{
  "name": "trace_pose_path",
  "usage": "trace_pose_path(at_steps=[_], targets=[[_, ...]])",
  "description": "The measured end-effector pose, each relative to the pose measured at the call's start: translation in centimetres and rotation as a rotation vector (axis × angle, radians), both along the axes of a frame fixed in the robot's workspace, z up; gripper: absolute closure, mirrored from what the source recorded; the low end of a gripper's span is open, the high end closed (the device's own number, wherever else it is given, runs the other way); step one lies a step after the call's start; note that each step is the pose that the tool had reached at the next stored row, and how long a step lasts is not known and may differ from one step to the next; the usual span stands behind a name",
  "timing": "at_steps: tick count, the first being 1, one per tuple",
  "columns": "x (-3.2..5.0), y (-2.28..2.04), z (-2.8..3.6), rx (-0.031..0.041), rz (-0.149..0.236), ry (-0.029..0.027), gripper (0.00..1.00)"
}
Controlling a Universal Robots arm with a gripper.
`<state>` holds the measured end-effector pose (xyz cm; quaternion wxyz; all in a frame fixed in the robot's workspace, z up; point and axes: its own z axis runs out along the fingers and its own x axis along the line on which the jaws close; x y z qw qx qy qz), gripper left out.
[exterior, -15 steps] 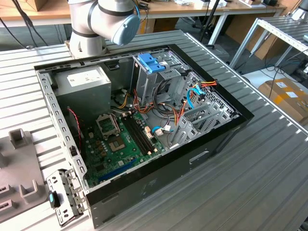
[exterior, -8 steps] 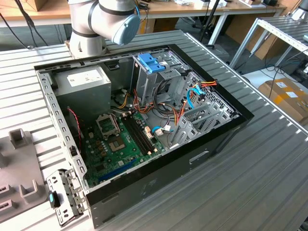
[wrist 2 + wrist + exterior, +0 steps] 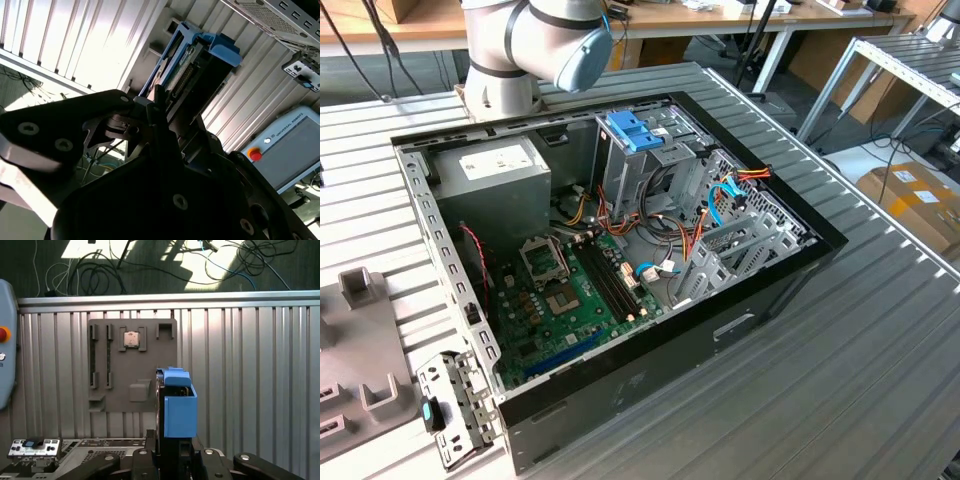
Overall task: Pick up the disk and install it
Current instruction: 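Pick up the disk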
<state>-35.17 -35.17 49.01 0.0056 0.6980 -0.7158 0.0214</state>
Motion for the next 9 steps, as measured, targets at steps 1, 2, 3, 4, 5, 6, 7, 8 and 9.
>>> trace_pose_path(at_steps=[1, 2, 3, 4, 5, 6, 7, 8, 9], targets=[[0.36, 0.00, 0.00, 0.0000, 0.000, 0.0001, 0.65], [0.62, 0.00, 0.00, 0.0000, 0.000, 0.0000, 0.65], [0.83, 0.00, 0.00, 0.0000, 0.000, 0.0001, 0.65], [1.11, 0.00, 0.00, 0.0000, 0.000, 0.0001, 0.65], [1.30, 0.00, 0.00, 0.0000, 0.000, 0.0000, 0.65], [1.46, 0.00, 0.00, 0.0003, 0.000, 0.0000, 0.65], [1.62, 0.00, 0.00, 0.0007, 0.000, 0.0000, 0.65], [1.93, 0.00, 0.01, 0.0011, 0.000, 0.0001, 0.65], [2.17, 0.00, 0.00, 0.0017, 0.000, -0.0001, 0.65]])
